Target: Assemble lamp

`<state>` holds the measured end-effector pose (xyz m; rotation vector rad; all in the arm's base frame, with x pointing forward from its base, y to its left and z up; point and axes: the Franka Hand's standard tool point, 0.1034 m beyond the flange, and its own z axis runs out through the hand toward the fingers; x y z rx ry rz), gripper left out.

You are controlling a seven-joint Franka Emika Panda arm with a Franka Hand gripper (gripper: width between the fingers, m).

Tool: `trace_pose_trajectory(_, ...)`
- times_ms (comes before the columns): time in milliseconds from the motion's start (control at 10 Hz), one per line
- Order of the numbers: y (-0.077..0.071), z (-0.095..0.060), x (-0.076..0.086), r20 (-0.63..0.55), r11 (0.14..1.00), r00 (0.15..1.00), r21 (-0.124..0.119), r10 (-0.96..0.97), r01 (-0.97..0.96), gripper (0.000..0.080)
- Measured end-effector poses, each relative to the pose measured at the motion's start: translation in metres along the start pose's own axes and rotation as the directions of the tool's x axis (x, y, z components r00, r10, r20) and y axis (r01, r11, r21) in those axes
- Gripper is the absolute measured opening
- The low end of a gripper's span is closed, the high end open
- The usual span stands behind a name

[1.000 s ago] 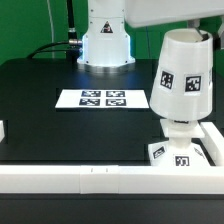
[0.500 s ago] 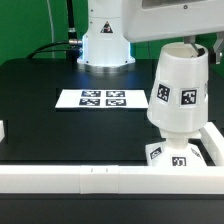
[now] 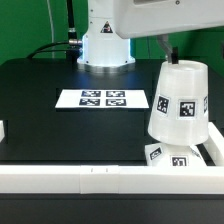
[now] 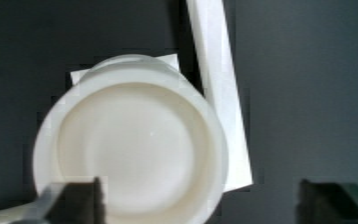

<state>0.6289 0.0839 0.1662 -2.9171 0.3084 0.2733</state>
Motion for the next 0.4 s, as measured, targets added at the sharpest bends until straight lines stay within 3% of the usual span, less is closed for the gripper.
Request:
trace_pose_trajectory(100,0.002,-0.005,-0.006,0.009,1.0,1.0,-0.001,0.001,-0.001,0.0659)
trace_pose_trajectory(200,0.001,-0.012,-0.017,0.046,1.0,0.999,-0.006,-0.002,0.002,0.0691)
trace_pose_trajectory(400,-0.01,-0.019,-0.023,0.074,1.0,0.997,-0.029,0.005,-0.003,0.0697)
